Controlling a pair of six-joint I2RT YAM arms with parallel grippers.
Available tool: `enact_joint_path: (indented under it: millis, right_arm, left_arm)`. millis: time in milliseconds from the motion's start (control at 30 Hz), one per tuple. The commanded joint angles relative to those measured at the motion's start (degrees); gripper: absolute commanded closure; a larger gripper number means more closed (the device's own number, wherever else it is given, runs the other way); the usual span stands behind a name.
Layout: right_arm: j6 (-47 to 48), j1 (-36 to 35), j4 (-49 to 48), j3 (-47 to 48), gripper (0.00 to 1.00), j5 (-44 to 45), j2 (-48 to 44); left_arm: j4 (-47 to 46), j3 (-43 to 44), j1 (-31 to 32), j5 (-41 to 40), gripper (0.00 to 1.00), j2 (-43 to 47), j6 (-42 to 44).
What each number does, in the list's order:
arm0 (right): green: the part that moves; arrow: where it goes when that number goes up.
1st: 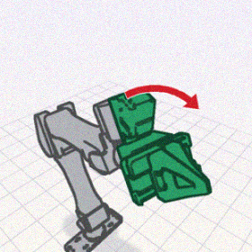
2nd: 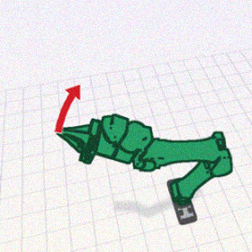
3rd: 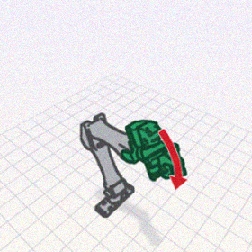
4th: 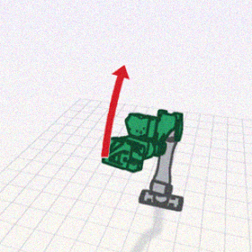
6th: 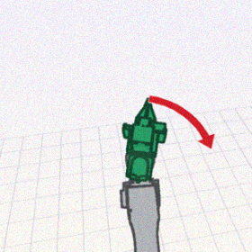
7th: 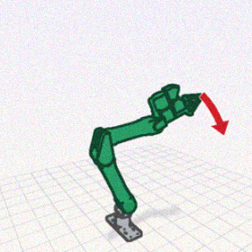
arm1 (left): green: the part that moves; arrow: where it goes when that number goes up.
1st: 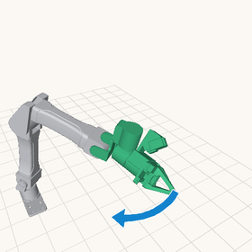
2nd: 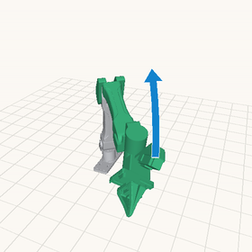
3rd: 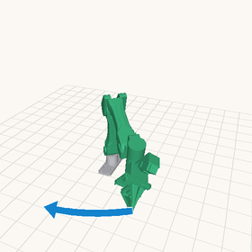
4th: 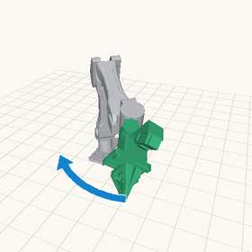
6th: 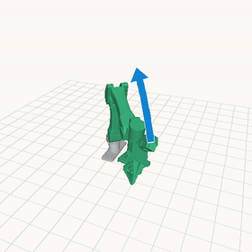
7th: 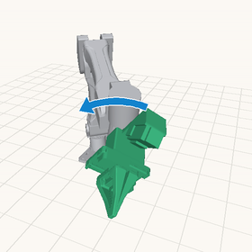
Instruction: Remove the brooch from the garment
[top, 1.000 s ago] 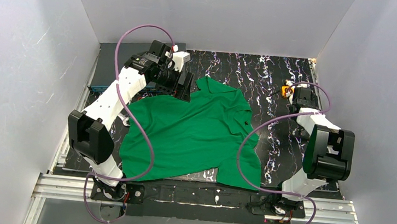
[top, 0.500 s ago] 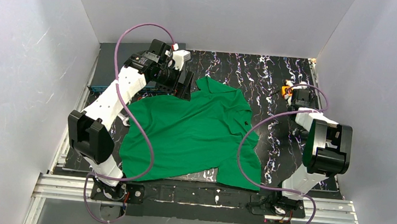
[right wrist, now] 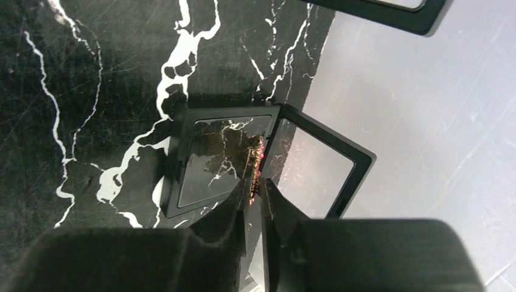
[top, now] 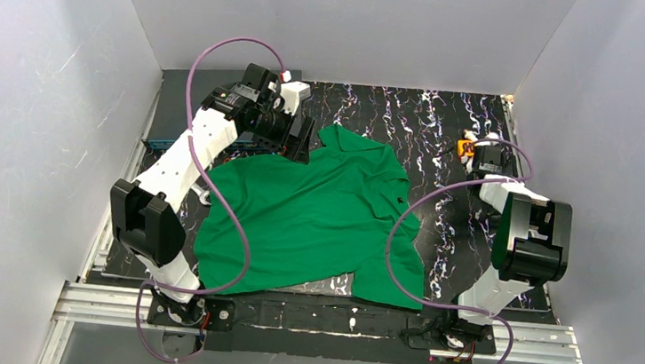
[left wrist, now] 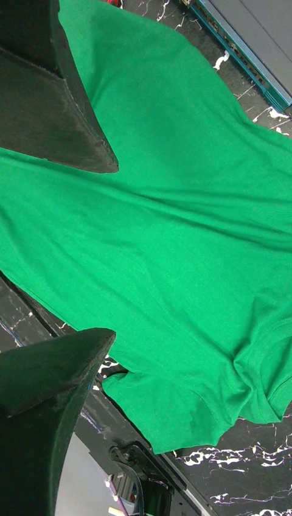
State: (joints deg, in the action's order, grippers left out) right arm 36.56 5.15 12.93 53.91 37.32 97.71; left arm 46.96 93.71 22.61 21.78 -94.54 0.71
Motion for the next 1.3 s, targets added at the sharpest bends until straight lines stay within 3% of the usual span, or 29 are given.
enact_joint_path:
  millis: [0,200,700,800,933,1100,1267]
  right_arm:
    - [-1.7,0.2,2.2,2.8,0.79,-1.9,0.5]
    - [-3.2,-0.3,4.7,4.6,0.73,-4.0,0.7]
    - [-6.0,-0.9,11.7,9.4,0.69,-9.2,1.7]
    - [-10.1,-2.7,18.8,14.6,0.63,-20.3,0.2]
    - [-13.5,-4.9,28.2,25.4,0.44,-48.2,2.5]
    - [-15.6,-13.5,30.2,43.7,0.4,-56.6,17.1]
    - [-18.6,-17.3,27.9,52.4,0.39,-57.0,26.0]
  left_arm:
    - [1.1,0.7,-0.1,-0.2,0.02,0.4,1.2]
    - [0.7,0.2,-0.1,0.1,0.02,0.5,0.6]
    - [0.0,-0.6,-0.1,0.2,0.02,1.3,1.2]
    - [-0.9,-1.7,-0.1,2.9,0.02,2.2,4.5]
    - [-3.1,-5.4,-0.1,7.2,0.02,5.0,10.8]
    - [-3.7,-10.1,-0.8,7.4,0.02,7.8,15.9]
    - [-2.5,-9.6,-1.8,7.1,0.02,7.6,17.3]
